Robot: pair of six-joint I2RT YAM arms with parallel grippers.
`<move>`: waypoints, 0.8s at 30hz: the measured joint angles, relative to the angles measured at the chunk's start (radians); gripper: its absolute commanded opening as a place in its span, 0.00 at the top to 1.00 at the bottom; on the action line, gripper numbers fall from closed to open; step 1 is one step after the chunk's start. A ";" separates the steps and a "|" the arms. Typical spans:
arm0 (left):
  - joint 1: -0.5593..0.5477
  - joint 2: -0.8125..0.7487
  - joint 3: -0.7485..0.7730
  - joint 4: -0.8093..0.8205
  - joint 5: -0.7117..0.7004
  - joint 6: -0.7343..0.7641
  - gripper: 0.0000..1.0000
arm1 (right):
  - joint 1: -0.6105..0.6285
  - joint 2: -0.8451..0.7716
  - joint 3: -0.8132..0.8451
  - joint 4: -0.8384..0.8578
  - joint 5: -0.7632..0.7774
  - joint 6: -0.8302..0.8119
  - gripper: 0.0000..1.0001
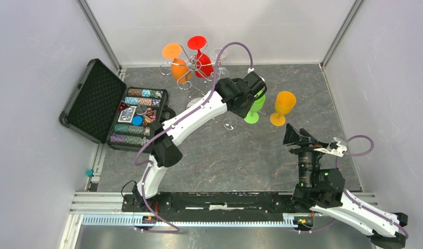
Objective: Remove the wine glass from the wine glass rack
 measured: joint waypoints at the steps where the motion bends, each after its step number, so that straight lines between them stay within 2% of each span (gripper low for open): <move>1: 0.000 0.000 0.000 0.006 -0.008 0.002 0.51 | 0.000 0.000 0.000 -0.002 0.000 0.004 0.27; 5: 0.003 0.000 0.002 0.029 -0.025 0.005 0.43 | 0.000 0.001 0.000 -0.008 0.000 0.015 0.26; 10: 0.011 -0.037 -0.001 0.062 -0.032 0.009 0.22 | 0.000 0.016 0.001 -0.014 0.000 0.031 0.21; 15: 0.019 -0.187 -0.089 0.164 -0.008 0.013 0.08 | 0.000 0.068 0.011 -0.034 0.009 0.028 0.10; 16: 0.020 -0.232 -0.117 0.192 -0.002 0.013 0.01 | 0.000 0.084 0.021 -0.039 0.011 0.022 0.05; 17: 0.020 -0.263 -0.134 0.209 0.003 0.013 0.00 | 0.000 0.092 0.026 -0.042 0.011 0.019 0.02; 24: 0.029 -0.491 -0.304 0.356 0.021 0.013 0.00 | 0.000 0.214 0.142 -0.077 -0.051 -0.063 0.02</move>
